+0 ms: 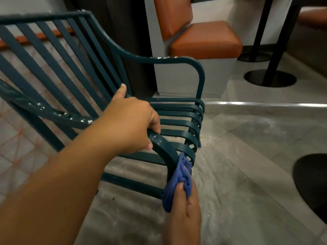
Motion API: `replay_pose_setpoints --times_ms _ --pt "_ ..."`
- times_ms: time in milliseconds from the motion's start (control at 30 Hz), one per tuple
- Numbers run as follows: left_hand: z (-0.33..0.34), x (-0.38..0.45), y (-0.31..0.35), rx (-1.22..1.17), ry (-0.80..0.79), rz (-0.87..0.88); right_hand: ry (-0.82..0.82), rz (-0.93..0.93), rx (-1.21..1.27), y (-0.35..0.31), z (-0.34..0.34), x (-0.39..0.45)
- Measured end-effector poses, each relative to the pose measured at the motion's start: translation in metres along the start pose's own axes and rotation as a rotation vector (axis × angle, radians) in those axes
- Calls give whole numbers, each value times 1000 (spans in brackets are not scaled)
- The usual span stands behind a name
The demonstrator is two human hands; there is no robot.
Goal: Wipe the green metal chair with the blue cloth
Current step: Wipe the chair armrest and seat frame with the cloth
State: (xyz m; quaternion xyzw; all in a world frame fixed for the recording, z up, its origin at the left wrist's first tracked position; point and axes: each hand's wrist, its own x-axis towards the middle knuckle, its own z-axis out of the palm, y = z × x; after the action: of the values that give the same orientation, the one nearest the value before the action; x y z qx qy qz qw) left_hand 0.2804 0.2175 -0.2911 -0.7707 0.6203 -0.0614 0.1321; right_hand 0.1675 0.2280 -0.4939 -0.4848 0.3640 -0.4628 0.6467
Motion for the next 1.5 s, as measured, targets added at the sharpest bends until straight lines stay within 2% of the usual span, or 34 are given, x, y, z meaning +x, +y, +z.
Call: replay_pose_setpoints --times_ms 100,167,267,433,533,633,733,867,1000,1100,1233,1500 --pt "4 -2 2 -32 62 -15 -66 -306 -23 -47 11 -3" --pt "9 -8 0 -70 153 -54 -102 -429 -175 -62 15 -3" --pt "25 -28 -12 -175 317 -176 -181 -526 -604 -65 19 -2" --pt "49 -71 -40 -488 562 -413 -135 -449 -700 -74 30 11" --pt "56 -74 -44 -545 624 -431 -49 -632 -924 -86 45 20" --pt "59 -75 -49 -560 634 -425 -132 -790 -1084 -79 41 24" --pt "60 -78 -53 -602 644 -432 -157 -774 -1051 -85 30 22" --pt "62 -83 -56 -687 626 -460 -159 -598 -1058 -108 55 32" --pt "66 -87 -55 -746 612 -494 -163 -700 -1321 -104 74 32" --pt "68 -91 -58 -790 618 -518 -202 -804 -1393 -91 60 23" --pt "70 -101 -62 -816 632 -535 -138 -713 -1408 -96 50 27" --pt "76 -112 -57 -857 604 -572 -436 -686 -1421 -133 90 46"
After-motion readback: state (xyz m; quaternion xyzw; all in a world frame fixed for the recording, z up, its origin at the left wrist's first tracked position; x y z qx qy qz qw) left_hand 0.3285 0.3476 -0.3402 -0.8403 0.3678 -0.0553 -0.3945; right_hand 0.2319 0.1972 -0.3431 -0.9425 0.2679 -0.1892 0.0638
